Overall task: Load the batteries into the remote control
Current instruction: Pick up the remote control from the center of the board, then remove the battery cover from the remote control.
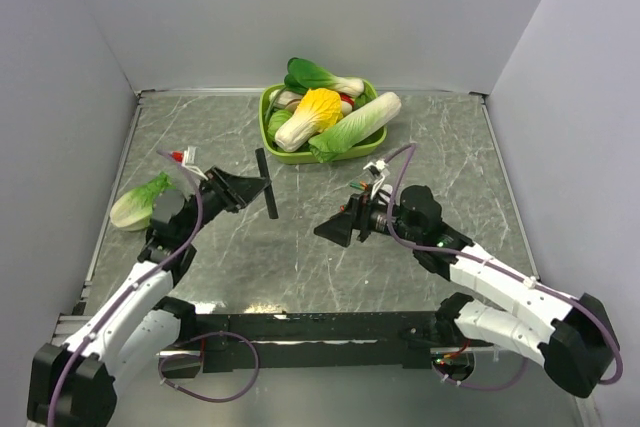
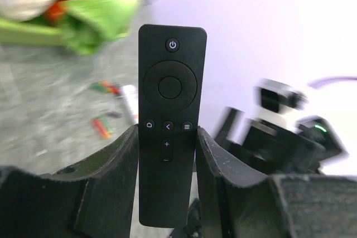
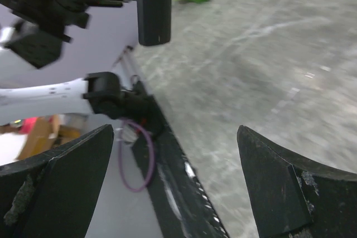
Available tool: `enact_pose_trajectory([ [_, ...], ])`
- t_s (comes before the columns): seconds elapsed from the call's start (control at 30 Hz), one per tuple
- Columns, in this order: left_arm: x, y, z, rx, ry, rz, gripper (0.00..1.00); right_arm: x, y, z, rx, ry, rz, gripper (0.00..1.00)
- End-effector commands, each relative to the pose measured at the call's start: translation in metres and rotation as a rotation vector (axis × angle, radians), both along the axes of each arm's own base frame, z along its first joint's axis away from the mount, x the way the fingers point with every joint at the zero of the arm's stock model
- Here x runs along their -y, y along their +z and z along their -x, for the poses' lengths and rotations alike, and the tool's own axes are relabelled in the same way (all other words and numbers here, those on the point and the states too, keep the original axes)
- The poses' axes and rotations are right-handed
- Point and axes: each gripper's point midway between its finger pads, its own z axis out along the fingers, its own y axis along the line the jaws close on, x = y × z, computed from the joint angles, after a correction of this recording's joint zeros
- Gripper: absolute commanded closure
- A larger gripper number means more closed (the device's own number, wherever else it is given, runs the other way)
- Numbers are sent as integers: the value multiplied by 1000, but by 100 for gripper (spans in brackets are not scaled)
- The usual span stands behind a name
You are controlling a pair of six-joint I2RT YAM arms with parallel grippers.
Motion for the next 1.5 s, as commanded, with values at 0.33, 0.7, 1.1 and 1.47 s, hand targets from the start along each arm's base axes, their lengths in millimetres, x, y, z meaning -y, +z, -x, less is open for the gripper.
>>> enact_pose_trajectory([
  [0.33, 18, 95, 91, 374, -263, 262, 83, -56, 81, 30, 165, 253, -291, 0],
  [0.7, 27, 103, 103, 413, -301, 280, 82, -80, 96, 34, 218, 332, -308, 0],
  [1.1, 33, 97, 101, 403, -296, 264, 82, -92, 103, 40, 246, 377, -298, 24],
  [1.47, 31, 84, 82, 323, -199, 136, 23, -82, 92, 43, 315, 346, -206, 92],
])
